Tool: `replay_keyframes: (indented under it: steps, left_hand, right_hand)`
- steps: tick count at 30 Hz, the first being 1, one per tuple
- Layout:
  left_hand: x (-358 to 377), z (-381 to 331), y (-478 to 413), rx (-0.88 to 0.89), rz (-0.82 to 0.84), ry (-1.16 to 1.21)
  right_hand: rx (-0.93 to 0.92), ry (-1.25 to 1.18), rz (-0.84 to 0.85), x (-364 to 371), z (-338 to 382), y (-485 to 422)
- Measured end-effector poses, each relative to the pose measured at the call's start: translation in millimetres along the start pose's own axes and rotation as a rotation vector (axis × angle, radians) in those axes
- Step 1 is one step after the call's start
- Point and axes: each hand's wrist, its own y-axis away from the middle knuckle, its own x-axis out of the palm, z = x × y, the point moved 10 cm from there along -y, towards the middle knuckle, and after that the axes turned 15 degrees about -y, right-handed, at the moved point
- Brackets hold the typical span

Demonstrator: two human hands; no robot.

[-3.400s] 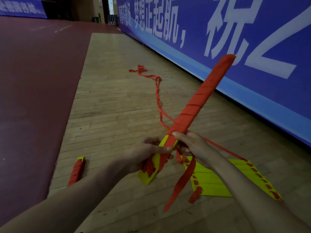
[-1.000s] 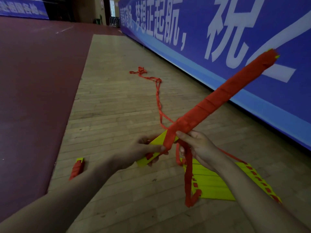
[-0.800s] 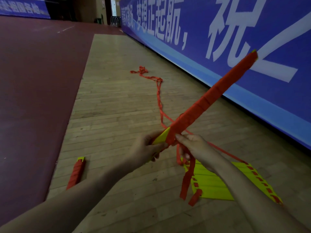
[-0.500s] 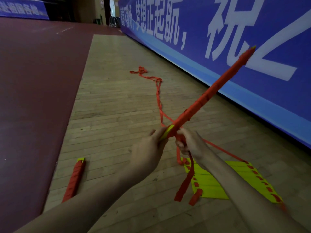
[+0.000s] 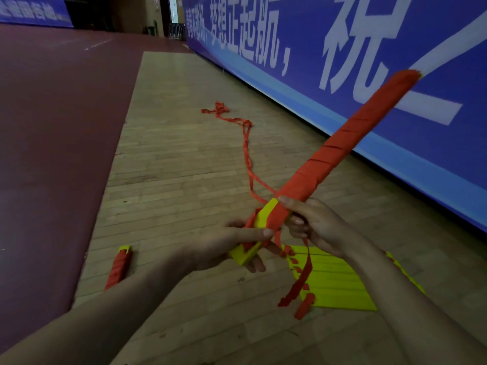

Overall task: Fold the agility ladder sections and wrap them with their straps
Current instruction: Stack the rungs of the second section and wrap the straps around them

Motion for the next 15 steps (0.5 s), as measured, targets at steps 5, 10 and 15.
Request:
replay_keyframes:
  steps: [5,10,15]
  left_hand:
    - [-4.8,2.0,-3.6,0.046,-0.028,0.150]
    - [-13.2,-1.2,-8.0,0.124,-0.241,-0.094]
    - [-12.0,2.6,-16.1,0.144,-0.394,-0.351]
  right_hand:
    - [-0.012,0.116,-0.021,-1.3,0.3,-0.9]
    - [-0.031,0.255,-0.163,-16.2,-7.9,-2.3]
    - [-0.029,0.345,-0.243,-23.1,-13.0,-4.6]
